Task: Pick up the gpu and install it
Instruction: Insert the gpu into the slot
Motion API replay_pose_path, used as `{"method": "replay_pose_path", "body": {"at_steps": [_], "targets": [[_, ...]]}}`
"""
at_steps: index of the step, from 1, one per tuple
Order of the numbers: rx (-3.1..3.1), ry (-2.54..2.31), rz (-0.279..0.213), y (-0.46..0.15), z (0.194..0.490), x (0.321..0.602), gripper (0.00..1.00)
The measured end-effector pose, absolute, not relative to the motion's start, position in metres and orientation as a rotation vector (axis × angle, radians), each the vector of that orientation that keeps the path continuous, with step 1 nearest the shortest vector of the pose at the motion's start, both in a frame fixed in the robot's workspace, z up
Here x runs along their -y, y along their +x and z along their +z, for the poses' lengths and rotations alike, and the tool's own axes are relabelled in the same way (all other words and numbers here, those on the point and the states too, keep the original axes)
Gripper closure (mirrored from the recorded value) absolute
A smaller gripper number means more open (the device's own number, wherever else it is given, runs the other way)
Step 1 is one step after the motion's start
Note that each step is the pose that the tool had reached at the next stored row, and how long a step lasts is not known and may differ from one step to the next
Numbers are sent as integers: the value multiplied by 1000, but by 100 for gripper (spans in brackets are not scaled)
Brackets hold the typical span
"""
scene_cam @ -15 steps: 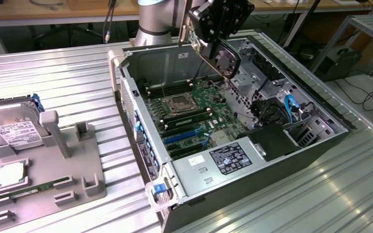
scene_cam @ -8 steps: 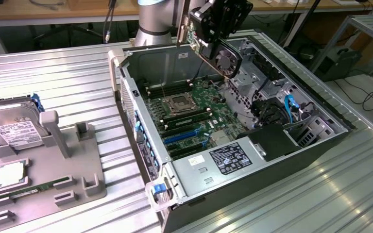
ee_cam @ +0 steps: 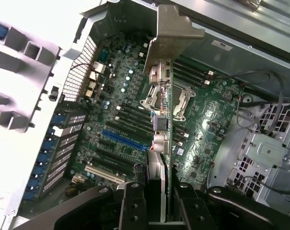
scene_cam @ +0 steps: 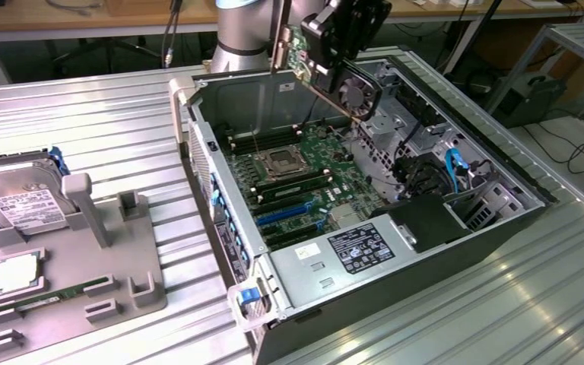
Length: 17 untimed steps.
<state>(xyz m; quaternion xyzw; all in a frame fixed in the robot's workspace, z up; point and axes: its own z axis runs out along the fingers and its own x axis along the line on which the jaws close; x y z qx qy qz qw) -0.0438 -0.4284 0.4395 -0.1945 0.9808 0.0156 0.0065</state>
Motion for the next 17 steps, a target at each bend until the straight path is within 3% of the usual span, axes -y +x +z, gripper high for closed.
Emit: {"method": "replay_pose_path", "body": {"at_steps": [17], "targets": [[-3019, -828, 50, -44, 440, 428, 73]]}}
